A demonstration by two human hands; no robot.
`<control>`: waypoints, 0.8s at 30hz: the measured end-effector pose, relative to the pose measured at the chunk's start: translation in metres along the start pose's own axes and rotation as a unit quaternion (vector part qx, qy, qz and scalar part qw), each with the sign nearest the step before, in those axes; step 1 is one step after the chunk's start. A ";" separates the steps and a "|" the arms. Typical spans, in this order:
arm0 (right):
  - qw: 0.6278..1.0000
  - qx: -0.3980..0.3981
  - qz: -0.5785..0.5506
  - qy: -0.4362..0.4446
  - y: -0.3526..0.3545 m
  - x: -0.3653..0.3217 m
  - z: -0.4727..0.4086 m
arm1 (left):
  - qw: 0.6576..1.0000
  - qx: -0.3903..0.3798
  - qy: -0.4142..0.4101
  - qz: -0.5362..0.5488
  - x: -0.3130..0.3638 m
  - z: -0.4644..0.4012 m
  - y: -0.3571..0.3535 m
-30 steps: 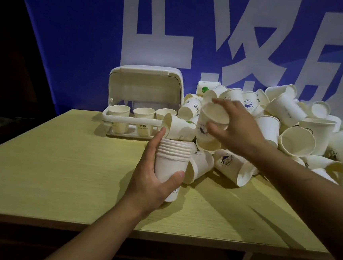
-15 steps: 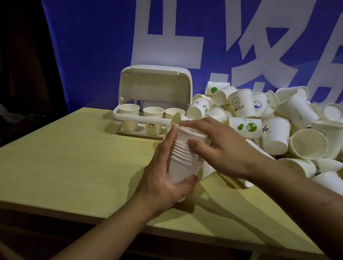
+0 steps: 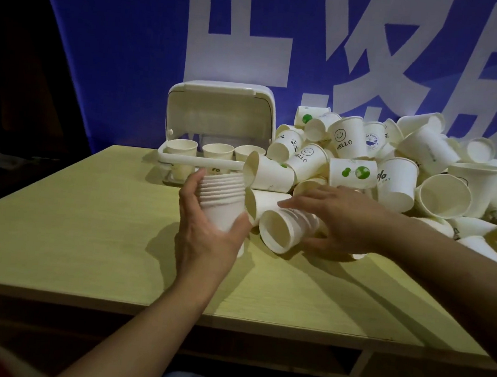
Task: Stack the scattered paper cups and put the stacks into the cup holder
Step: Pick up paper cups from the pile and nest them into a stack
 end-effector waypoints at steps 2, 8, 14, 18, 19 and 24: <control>1.000 -0.002 0.007 0.009 -0.006 -0.001 -0.003 | 1.000 -0.007 0.005 -0.009 -0.002 -0.001 -0.002; 0.997 0.050 -0.039 0.032 -0.010 -0.003 -0.007 | 0.999 -0.030 -0.003 -0.029 -0.001 0.000 -0.008; 0.955 0.237 -0.177 -0.034 0.029 0.020 0.013 | 0.995 -0.090 -0.049 -0.009 0.009 0.007 -0.012; 0.888 0.353 -0.285 -0.075 0.052 0.025 0.021 | 0.975 -0.188 -0.108 -0.041 0.020 0.021 -0.026; 0.870 0.374 -0.311 -0.086 0.055 0.024 0.021 | 0.971 -0.199 -0.122 -0.055 0.023 0.024 -0.029; 0.839 0.350 -0.410 -0.075 0.051 -0.010 0.009 | 0.964 -0.202 -0.152 -0.081 0.024 0.030 -0.030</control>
Point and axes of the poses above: each hand's wrist, its own z-axis away from the middle knuckle, its own y-axis out of the back of the hand, x = y × z, the point moved 7 cm from there along -z, towards the middle knuckle, and after that the axes turned 12 degrees about y, right-handed, at the moved point
